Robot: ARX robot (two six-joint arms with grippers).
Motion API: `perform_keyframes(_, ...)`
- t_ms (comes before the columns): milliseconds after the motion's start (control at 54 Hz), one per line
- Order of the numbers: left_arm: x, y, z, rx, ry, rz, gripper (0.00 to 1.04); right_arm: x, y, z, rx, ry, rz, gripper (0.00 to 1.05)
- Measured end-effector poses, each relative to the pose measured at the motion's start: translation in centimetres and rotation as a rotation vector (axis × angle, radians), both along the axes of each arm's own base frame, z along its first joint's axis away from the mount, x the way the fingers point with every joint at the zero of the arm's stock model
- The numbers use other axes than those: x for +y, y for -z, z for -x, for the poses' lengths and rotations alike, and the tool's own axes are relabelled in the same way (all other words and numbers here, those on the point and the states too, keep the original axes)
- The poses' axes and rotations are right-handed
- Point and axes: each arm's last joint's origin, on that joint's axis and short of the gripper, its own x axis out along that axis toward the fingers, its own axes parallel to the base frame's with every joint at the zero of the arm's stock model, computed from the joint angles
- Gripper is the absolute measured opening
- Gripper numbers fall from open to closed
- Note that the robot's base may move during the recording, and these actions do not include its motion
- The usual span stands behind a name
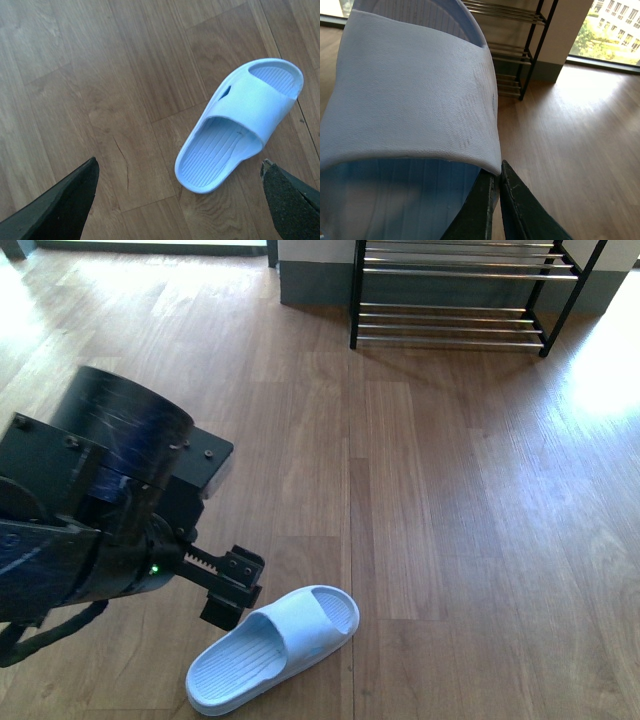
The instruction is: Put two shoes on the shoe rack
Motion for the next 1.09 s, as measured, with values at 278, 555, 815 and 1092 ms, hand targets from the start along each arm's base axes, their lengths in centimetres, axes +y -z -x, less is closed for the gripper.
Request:
perform_keyframes(278,-1.5,3.4,-0.3,0.08,0.059,0.004,0.95,0.0,0.0,0.0,0.0,0.0,0.0,0.01)
perform_keyframes(555,-1.7,6.7,0.2,0.142,0.115,-0.013,0.95,0.0,0.0,0.0,0.0,0.0,0.0,0.01)
perform_keyframes(815,-2.2,8.9,0.0,0.18,0.156,0.036,0.95,0.0,0.0,0.0,0.0,0.0,0.0,0.01)
perform_keyframes(1092,-3.4,10.8,-0.9,0.207,0.164,0.07,0.95,0.0,0.0,0.0,0.0,0.0,0.0,0.01)
